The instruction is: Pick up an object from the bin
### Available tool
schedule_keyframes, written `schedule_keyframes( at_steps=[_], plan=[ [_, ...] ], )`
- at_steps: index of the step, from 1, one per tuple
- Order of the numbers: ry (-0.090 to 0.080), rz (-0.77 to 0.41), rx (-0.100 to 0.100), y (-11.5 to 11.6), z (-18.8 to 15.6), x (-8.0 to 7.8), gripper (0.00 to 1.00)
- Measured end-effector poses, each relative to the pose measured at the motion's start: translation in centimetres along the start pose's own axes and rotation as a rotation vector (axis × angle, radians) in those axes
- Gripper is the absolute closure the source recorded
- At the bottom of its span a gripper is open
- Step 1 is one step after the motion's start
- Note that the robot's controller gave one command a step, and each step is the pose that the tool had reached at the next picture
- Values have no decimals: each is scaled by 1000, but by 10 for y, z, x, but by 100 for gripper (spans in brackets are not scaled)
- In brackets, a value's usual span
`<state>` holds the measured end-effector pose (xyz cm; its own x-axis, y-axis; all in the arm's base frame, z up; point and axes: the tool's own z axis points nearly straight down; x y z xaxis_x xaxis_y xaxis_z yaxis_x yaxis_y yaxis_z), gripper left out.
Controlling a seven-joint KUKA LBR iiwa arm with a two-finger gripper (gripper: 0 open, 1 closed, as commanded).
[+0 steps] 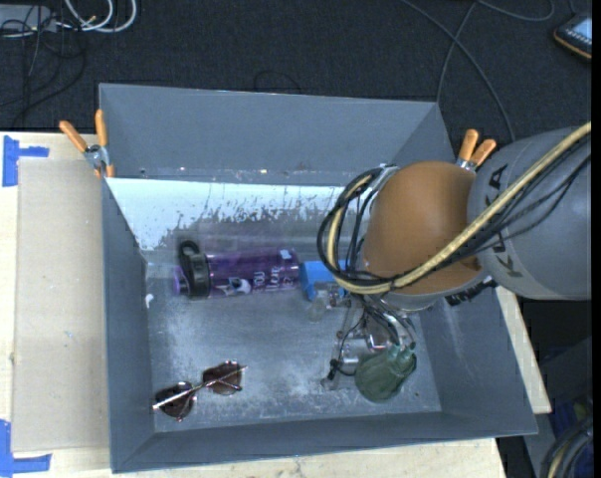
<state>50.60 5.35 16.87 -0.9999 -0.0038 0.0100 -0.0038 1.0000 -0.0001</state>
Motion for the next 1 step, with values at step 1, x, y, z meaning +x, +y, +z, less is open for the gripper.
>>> schedule_keyframes(
  at_steps=[1],
  plan=[
    [-7, 2, 0, 0, -4, -2, 0]
  ],
)
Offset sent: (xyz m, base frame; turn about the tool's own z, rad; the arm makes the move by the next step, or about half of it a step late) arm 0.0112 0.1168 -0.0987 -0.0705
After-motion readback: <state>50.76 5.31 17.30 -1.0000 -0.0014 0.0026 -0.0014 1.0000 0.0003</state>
